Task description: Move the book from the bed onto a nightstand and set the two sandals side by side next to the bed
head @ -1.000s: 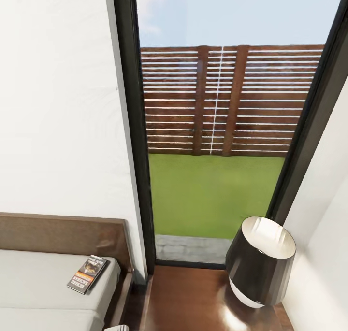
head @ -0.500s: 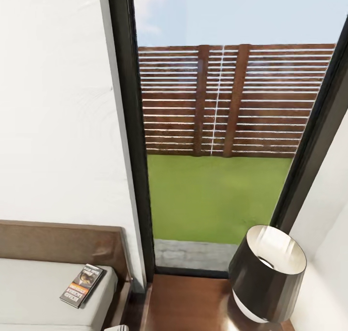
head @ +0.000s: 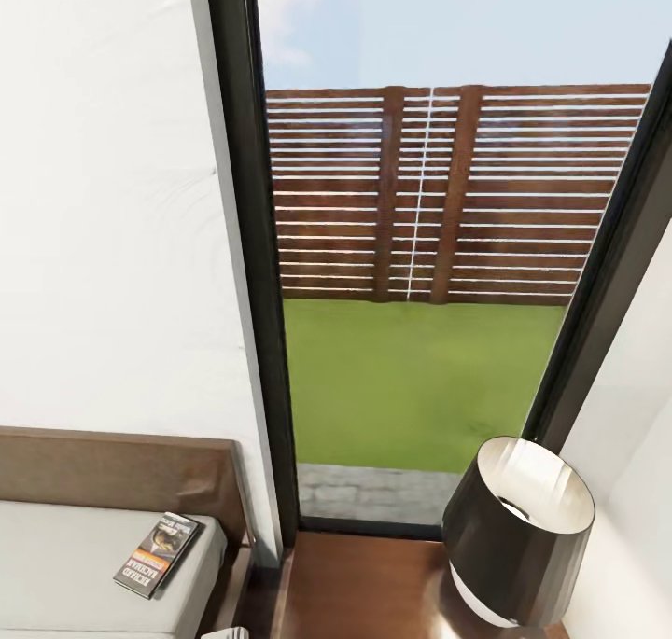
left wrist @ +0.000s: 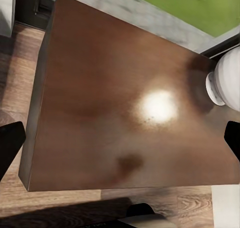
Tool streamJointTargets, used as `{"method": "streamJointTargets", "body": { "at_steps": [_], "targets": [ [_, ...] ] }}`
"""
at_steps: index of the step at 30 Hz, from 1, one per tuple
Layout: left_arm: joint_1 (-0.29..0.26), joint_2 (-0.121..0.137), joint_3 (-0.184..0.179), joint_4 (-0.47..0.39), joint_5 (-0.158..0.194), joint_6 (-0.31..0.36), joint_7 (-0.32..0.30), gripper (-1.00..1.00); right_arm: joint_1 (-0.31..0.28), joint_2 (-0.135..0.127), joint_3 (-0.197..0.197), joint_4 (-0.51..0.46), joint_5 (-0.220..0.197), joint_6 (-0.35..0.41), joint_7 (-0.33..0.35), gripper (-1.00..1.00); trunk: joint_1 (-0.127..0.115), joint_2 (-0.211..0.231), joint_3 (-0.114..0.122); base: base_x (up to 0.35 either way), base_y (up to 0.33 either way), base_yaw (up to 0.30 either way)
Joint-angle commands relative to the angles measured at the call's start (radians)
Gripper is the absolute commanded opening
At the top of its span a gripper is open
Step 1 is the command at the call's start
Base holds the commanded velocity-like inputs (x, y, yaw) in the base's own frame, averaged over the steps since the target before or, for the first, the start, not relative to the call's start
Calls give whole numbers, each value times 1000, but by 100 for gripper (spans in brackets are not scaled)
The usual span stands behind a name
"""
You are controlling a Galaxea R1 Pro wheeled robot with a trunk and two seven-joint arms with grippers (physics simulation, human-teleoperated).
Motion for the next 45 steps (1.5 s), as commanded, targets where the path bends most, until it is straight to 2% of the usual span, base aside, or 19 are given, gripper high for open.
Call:
{"method": "streamJointTargets", "body": {
  "at_steps": [1, 45],
  "targets": [
    [-1, 0, 3, 1, 0, -3, -4, 100, -2, -1, -8, 4, -3, 1, 5, 100, 1, -2, -2, 3, 0, 0],
    [-1, 0, 5, 1, 4, -3, -7, 100, -2, -1, -8, 4, -2, 1, 5, 100, 1, -2, -2, 0, 0, 0]
  ]
}}
